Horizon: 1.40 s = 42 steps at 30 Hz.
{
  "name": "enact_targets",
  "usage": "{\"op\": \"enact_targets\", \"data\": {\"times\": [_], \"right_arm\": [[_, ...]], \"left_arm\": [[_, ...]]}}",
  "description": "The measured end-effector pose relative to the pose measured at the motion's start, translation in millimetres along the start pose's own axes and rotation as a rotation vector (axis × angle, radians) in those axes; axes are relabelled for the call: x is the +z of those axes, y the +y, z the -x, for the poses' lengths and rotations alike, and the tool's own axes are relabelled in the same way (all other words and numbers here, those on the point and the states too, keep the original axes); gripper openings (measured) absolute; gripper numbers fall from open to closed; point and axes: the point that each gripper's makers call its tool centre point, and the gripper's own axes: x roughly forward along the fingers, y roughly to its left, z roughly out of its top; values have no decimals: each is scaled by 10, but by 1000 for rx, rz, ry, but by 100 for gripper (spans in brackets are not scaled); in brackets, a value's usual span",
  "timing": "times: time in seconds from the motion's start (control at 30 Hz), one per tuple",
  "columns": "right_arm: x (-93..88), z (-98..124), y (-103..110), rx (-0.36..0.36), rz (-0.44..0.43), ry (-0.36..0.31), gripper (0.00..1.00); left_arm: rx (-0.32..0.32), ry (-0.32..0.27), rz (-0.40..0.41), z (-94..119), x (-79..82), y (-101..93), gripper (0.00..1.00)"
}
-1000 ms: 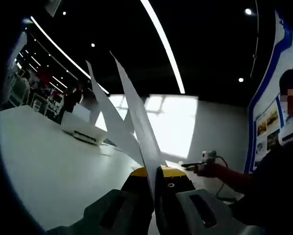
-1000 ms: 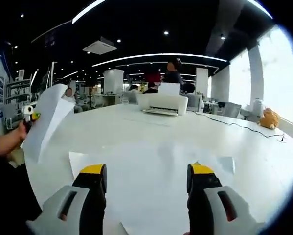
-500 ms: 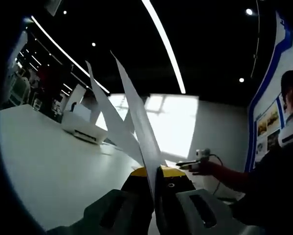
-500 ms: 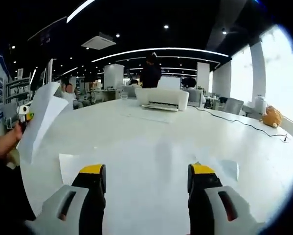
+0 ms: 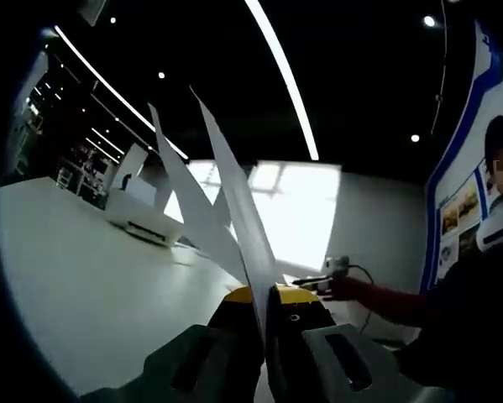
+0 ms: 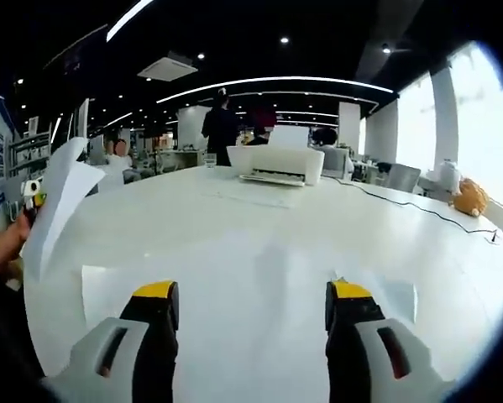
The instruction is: Organize the stack of printing papers by aligning and flattening the scattered papers on the table
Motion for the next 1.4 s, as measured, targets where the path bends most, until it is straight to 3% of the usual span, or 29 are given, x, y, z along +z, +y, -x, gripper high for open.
{"op": "enact_targets", "data": {"times": [0.5,1.3,1.4], "right_arm": [[66,-31,-48,-13,5,-32,73],[-212,-233,-163,-14,11,47,76],[-175,-287,-188,-8,7,37,75]], "left_arm": [[-2,12,-8,-8,-16,-6,6],[-3,12,-7,-4,-12,6,6],[-2,12,-8,-4,-13,7,6]]}}
